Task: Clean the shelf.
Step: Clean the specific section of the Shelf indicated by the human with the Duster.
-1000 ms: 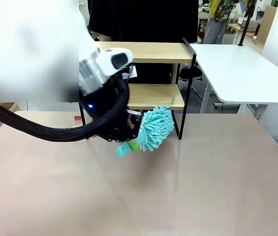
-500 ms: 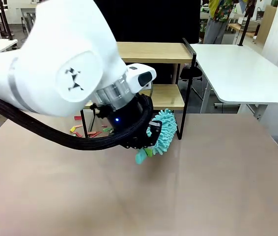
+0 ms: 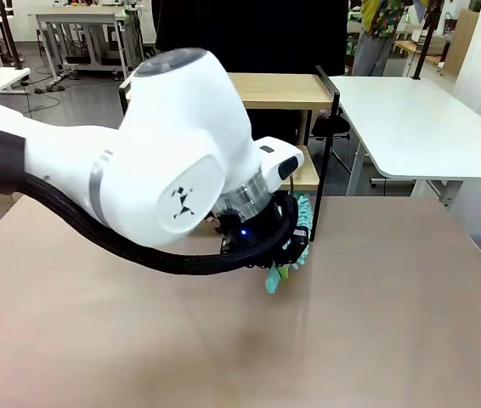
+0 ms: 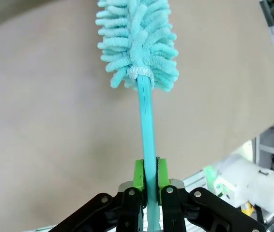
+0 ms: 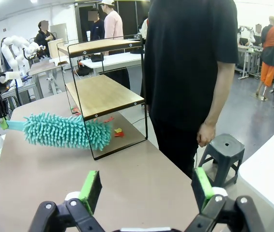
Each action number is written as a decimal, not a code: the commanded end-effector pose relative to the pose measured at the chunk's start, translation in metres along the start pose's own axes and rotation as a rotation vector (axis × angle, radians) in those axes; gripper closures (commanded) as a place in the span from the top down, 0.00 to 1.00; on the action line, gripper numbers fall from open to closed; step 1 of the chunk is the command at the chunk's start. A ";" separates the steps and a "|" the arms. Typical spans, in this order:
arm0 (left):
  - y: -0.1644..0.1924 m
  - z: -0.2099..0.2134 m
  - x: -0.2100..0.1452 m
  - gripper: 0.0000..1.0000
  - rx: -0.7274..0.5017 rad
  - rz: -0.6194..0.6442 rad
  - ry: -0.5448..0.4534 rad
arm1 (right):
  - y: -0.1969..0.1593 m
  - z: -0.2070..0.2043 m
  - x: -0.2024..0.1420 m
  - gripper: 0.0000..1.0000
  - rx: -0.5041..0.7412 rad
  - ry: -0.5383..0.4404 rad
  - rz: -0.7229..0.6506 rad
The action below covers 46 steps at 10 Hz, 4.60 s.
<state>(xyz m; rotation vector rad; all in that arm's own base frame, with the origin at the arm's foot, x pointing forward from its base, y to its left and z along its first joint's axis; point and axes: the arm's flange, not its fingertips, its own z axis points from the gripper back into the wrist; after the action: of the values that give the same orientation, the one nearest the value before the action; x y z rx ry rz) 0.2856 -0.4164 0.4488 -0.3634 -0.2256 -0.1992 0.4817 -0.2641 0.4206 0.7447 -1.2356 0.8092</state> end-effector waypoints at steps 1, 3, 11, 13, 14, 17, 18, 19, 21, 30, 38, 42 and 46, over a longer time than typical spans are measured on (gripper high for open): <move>-0.018 -0.017 0.008 0.13 0.107 0.071 -0.074 | 0.001 -0.001 0.003 1.00 -0.001 -0.002 0.005; -0.027 -0.036 0.011 0.13 0.117 0.087 -0.132 | 0.001 -0.001 0.003 1.00 -0.001 -0.002 0.005; -0.030 -0.111 0.040 0.13 0.082 0.127 -0.254 | 0.001 -0.001 0.003 1.00 -0.001 -0.002 0.005; -0.031 -0.123 0.046 0.13 0.038 0.140 -0.251 | 0.001 -0.001 0.003 1.00 -0.001 -0.002 0.005; -0.030 -0.131 0.048 0.13 0.058 0.150 -0.245 | 0.001 -0.001 0.003 1.00 -0.001 -0.002 0.005; -0.022 -0.152 0.049 0.13 0.099 0.179 -0.196 | 0.001 -0.001 0.003 1.00 -0.001 -0.002 0.005; -0.022 -0.151 0.050 0.13 0.110 0.191 -0.170 | 0.001 -0.001 0.003 1.00 -0.001 -0.002 0.005; -0.016 -0.143 0.049 0.13 0.095 0.135 -0.172 | 0.001 -0.001 0.003 1.00 -0.001 -0.002 0.005; -0.015 -0.150 0.049 0.13 0.103 0.139 -0.158 | 0.001 -0.001 0.003 1.00 -0.001 -0.002 0.005; 0.126 -0.088 0.054 0.13 0.315 0.263 -0.067 | 0.001 -0.001 0.003 1.00 -0.001 -0.002 0.005; 0.198 -0.042 0.037 0.13 0.517 0.319 -0.102 | 0.001 -0.001 0.003 1.00 -0.001 -0.002 0.005; 0.189 -0.025 0.033 0.13 0.399 0.298 -0.140 | 0.001 -0.001 0.003 1.00 -0.001 -0.002 0.005; 0.200 0.012 0.018 0.13 0.230 0.153 -0.116 | 0.001 -0.001 0.003 1.00 -0.001 -0.002 0.005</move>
<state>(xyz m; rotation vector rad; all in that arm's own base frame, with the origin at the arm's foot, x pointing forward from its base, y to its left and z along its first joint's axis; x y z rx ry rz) 0.3594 -0.2551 0.3914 -0.1108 -0.3609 0.0751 0.4818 -0.2639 0.4206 0.7451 -1.2355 0.8094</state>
